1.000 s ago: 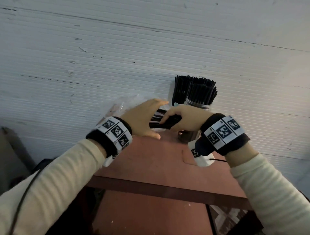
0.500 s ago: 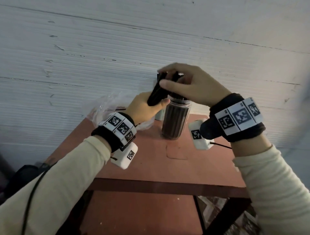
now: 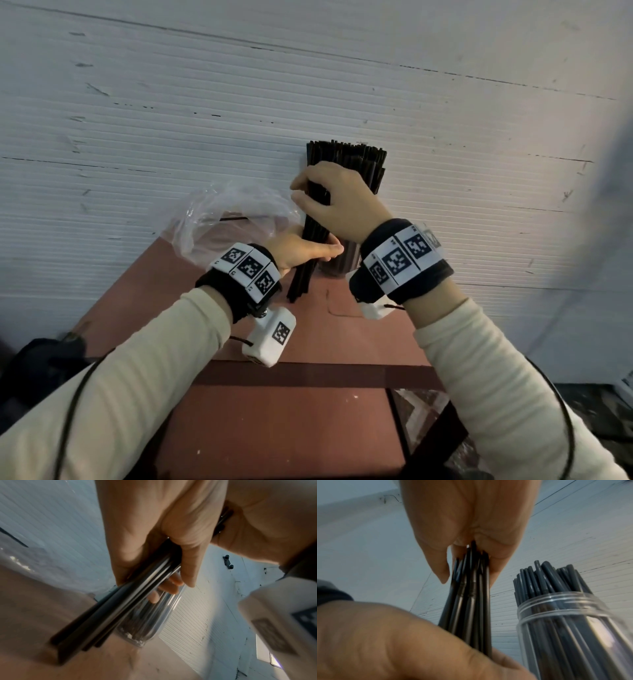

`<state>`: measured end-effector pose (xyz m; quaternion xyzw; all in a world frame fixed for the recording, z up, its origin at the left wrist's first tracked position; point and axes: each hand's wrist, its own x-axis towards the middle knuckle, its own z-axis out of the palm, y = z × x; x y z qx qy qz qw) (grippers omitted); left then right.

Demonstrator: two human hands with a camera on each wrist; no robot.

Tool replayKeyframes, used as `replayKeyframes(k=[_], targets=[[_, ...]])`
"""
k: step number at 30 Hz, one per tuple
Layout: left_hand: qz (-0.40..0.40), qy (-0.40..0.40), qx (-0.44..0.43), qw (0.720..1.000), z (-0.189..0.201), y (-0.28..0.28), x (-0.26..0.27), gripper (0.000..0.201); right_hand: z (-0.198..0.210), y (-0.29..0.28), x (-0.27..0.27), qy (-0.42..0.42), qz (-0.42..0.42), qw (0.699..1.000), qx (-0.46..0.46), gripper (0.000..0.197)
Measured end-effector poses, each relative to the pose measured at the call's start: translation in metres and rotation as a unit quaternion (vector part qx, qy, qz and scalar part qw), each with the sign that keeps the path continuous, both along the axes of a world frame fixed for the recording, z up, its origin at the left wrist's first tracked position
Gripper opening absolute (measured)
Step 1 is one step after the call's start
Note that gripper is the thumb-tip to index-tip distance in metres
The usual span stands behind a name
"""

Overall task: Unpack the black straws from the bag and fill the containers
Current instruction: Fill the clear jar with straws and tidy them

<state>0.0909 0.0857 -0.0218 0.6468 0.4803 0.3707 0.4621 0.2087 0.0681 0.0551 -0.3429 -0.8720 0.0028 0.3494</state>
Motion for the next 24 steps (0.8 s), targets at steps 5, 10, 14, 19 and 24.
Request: replayKeyframes(k=[5,10,14,19,24], targets=[[-0.012,0.119,-0.075,0.99,0.002,0.0,-0.002,0.017,-0.003,0.003,-0.001,0.018,-0.009,1.0,-0.017,0.015],[0.008,0.165,-0.07,0.984,0.004,-0.003,-0.002,0.05,0.006,-0.007,0.004,0.041,-0.003,0.999,-0.008,0.027],[0.001,0.04,0.007,0.999,0.016,-0.009,-0.008,0.054,0.017,-0.02,0.02,0.11,-0.032,0.993,0.003,0.057],[-0.167,0.056,0.095,0.98,0.044,-0.031,0.0,0.046,0.009,-0.017,0.029,0.046,-0.056,0.991,-0.11,0.061],[-0.237,0.079,0.075,0.965,0.049,-0.045,0.01,0.029,-0.006,-0.02,0.031,0.05,0.038,0.98,-0.19,0.017]])
